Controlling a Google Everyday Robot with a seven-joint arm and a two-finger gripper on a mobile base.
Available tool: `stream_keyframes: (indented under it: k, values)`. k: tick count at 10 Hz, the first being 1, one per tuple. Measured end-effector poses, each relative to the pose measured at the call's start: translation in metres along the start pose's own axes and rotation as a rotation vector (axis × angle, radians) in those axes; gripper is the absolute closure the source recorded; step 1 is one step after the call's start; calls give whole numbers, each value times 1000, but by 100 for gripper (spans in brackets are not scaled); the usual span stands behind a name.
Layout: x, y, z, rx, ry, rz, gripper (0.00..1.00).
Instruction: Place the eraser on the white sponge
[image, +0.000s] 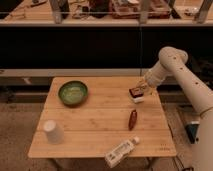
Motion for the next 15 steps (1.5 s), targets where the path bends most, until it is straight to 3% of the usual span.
stream_keyframes:
  k: [1, 2, 4, 5, 7, 11, 15]
  values:
    - [20, -2, 8, 4, 77, 4, 69]
    - [28, -5, 17, 1, 87, 8, 77]
    - [44, -23, 40, 7, 62, 8, 96]
    - [55, -23, 49, 2, 37, 16, 100]
    - [64, -27, 57, 5, 8, 23, 100]
    - [60, -27, 73, -10, -39, 23, 100]
    - [48, -30, 91, -12, -51, 19, 100]
